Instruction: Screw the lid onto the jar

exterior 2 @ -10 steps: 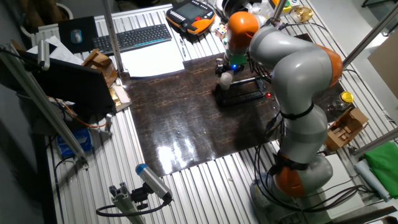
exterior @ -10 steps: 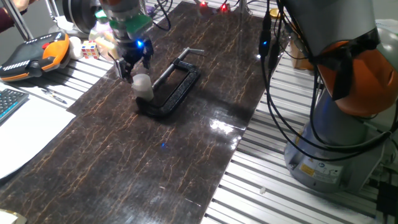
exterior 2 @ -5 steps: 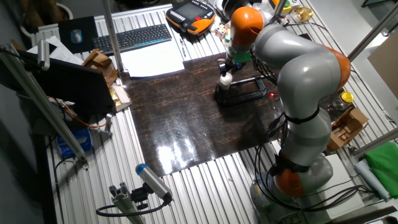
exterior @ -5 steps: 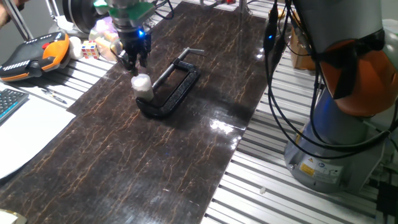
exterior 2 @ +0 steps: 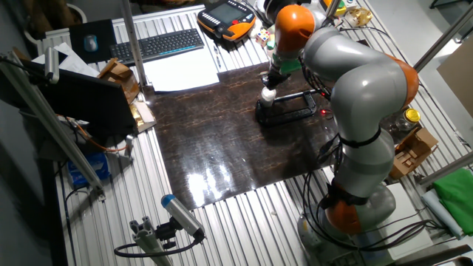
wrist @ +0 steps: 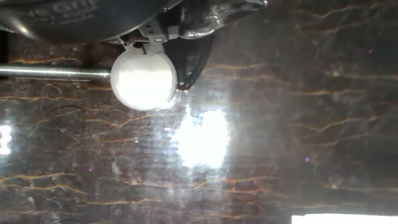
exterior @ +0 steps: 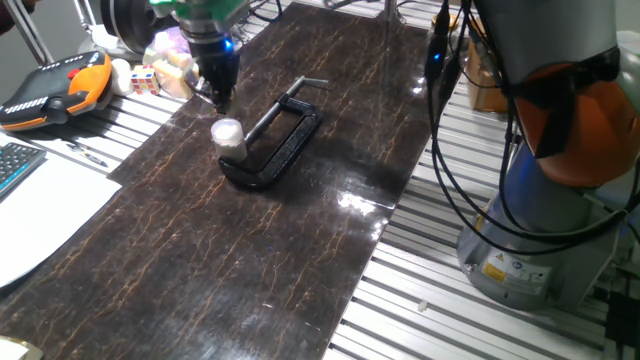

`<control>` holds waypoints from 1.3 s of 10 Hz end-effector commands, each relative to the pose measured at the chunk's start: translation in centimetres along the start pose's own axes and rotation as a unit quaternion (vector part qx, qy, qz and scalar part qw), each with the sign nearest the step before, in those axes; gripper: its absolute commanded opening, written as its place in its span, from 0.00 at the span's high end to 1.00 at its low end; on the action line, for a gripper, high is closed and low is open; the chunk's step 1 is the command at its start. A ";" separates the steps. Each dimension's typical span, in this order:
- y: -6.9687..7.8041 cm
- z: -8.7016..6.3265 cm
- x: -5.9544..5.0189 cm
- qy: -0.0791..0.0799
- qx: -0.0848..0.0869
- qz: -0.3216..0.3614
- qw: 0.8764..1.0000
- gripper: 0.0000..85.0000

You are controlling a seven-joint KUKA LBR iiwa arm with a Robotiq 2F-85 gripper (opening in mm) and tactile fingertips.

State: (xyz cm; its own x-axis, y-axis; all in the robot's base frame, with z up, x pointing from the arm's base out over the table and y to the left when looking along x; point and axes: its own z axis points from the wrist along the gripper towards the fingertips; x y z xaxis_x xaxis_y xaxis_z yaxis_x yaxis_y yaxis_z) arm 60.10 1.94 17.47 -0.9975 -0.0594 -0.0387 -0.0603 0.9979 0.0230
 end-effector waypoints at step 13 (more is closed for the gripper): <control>1.3 -3.9 3.1 -0.003 0.028 -0.058 0.998 0.99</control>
State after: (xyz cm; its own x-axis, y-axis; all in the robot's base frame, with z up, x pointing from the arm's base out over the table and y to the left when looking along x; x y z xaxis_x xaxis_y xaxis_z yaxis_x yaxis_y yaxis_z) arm 56.75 2.93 21.26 -0.9836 -0.1751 -0.0422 -0.1736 0.9841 -0.0378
